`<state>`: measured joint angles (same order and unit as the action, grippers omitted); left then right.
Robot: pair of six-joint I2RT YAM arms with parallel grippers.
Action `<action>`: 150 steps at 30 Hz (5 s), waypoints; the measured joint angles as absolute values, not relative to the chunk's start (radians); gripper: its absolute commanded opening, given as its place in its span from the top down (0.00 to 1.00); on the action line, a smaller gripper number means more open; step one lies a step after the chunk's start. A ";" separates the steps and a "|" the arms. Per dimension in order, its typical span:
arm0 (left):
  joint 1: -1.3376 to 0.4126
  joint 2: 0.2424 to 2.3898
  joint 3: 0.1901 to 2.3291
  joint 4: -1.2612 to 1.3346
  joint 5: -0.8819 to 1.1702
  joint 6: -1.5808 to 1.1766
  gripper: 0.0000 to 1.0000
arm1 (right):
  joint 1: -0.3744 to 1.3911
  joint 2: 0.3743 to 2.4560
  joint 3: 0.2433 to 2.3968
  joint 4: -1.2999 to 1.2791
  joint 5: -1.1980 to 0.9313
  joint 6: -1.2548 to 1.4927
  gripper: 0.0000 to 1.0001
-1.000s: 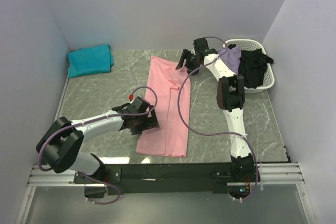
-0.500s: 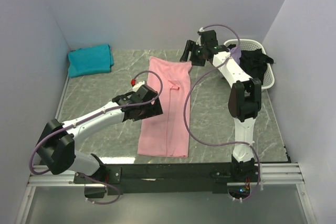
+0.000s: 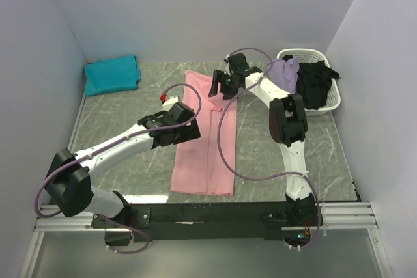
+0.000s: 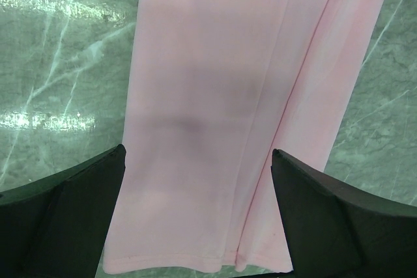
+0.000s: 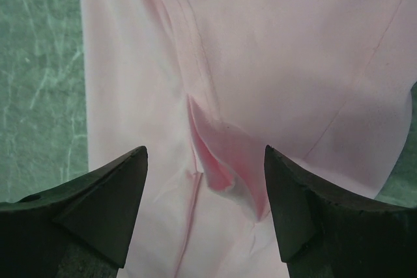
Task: Fold and stack the t-shirts
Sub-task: Fold the tshirt
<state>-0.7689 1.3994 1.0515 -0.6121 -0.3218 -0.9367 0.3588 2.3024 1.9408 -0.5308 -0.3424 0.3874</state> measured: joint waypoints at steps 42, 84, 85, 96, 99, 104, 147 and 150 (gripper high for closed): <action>-0.756 1.374 1.049 -0.609 -0.330 -0.937 0.01 | 0.482 2.187 1.767 -0.539 -0.222 0.292 0.19; -0.751 1.409 1.037 -0.605 -0.330 -0.937 0.01 | 0.505 2.120 1.597 -0.481 -0.323 0.302 0.19; -0.751 1.409 1.036 -0.605 -0.330 -0.937 0.00 | 0.505 2.109 1.597 -0.481 -0.320 0.302 0.19; -0.749 1.409 1.029 -0.599 -0.331 -0.937 0.01 | 0.506 2.103 1.782 -0.518 -0.297 0.295 0.19; -0.744 1.409 1.023 -0.599 -0.331 -0.937 0.01 | 0.506 2.143 1.829 -0.516 -0.297 0.294 0.19; -0.729 1.405 1.018 -0.599 -0.331 -0.937 0.01 | 0.506 2.189 1.818 -0.525 -0.301 0.297 0.19; -0.729 1.103 0.633 -0.539 -0.257 -0.977 0.00 | 0.530 1.176 0.747 -0.483 -0.056 0.520 0.20; -0.753 1.016 0.559 -0.554 -0.241 -1.013 0.00 | 0.548 0.986 0.575 -0.509 -0.079 0.616 0.20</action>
